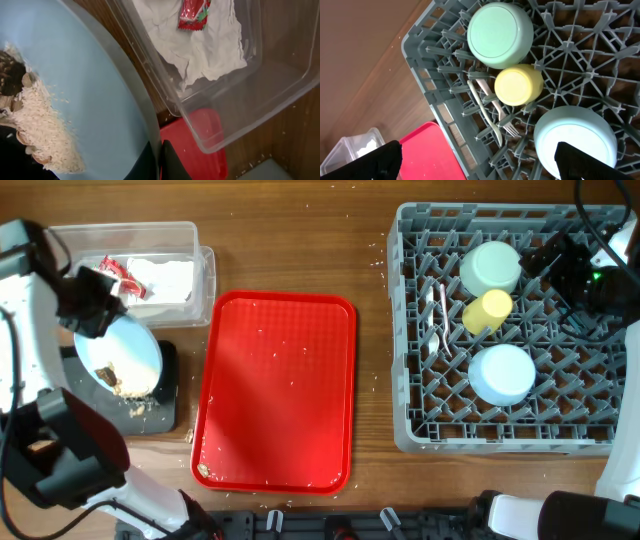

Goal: Sort waste into correct bins and load items into the dishwasher rack
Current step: 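Lift the plate with the left gripper and tip rice onto the black tray, then set the light-blue plate back down on the red tray with the left gripper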

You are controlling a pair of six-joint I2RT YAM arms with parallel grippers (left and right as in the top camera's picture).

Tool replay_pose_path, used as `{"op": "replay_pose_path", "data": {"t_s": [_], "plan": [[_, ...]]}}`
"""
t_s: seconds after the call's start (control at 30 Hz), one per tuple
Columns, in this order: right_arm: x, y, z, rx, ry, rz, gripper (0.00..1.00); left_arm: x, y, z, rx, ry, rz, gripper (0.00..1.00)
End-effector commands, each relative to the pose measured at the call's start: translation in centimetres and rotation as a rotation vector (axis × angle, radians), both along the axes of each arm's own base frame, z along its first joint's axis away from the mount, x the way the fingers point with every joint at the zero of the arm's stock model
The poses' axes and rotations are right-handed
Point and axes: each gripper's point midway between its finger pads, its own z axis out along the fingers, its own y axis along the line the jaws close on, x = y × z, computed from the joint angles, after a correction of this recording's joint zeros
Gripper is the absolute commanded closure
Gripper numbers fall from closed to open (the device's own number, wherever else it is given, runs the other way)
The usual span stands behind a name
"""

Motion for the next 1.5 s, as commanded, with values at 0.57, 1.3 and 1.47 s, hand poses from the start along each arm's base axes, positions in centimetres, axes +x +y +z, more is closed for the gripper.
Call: {"op": "replay_pose_path", "data": {"t_s": [0.57, 1.3, 1.47], "plan": [[0.0, -0.2, 1.2, -0.017, -0.033, -0.010, 0.00, -4.4, 4.5, 9.7, -0.477, -0.578, -0.051, 0.96], [0.0, -0.2, 1.2, -0.017, -0.033, -0.010, 0.00, -7.0, -3.6, 9.7, -0.574, -0.360, -0.223, 0.96], [0.0, -0.2, 1.2, -0.017, -0.033, -0.010, 0.00, -6.8, -15.3, 10.2, -0.584, -0.230, -0.567, 0.96]]}}
